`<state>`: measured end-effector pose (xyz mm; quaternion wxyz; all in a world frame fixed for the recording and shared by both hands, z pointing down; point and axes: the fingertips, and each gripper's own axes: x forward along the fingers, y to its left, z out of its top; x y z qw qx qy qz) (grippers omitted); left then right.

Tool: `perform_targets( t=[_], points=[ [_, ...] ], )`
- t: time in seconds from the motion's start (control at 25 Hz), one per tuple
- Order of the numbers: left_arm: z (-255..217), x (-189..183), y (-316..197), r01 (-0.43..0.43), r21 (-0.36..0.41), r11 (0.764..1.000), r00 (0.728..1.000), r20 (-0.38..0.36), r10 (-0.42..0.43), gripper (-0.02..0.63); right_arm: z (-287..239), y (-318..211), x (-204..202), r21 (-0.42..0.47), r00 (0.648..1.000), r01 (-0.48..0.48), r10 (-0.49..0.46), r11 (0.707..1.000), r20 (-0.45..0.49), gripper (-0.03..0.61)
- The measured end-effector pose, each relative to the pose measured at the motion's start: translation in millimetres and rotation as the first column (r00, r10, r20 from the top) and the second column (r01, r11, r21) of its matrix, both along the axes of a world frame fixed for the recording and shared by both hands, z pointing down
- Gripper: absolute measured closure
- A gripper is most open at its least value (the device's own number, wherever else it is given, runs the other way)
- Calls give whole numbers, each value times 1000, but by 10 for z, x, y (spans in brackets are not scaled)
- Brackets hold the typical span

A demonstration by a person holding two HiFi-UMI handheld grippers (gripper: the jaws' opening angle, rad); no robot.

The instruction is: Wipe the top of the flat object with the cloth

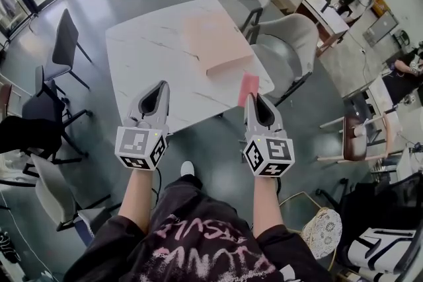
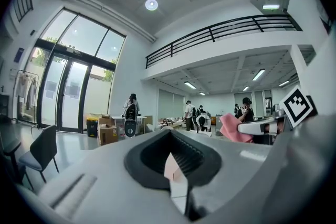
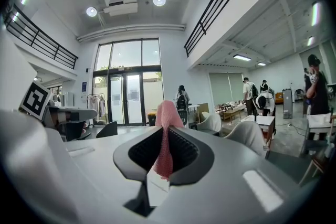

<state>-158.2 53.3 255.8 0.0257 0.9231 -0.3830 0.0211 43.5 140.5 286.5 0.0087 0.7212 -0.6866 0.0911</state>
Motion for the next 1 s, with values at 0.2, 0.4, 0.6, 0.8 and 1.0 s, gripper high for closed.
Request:
perform_targets(
  t=[0.2,0.4,0.6,0.8,1.0],
  points=[
    [-2,-30,-278,7,-20,1000,1000,19,-6,612,-50,-228,-12,-2,1000,-13,13,1000,-2,526],
    [-49,-32,-496,-17,-22,1000,1000,8,17,612,-81,-435,-53,4,1000,-30,30,1000,7,526],
    [-72,36,-630,-39,-9,999,999,7,39,612,-92,-557,-25,10,999,-39,39,999,11,526],
    [-61,83,-710,-50,-3,999,999,4,50,614,-82,-622,-2,4,999,-44,44,999,7,526],
    [-17,106,-809,-70,-21,997,998,1,70,614,-55,-713,5,-4,999,-51,51,999,7,526]
  ],
)
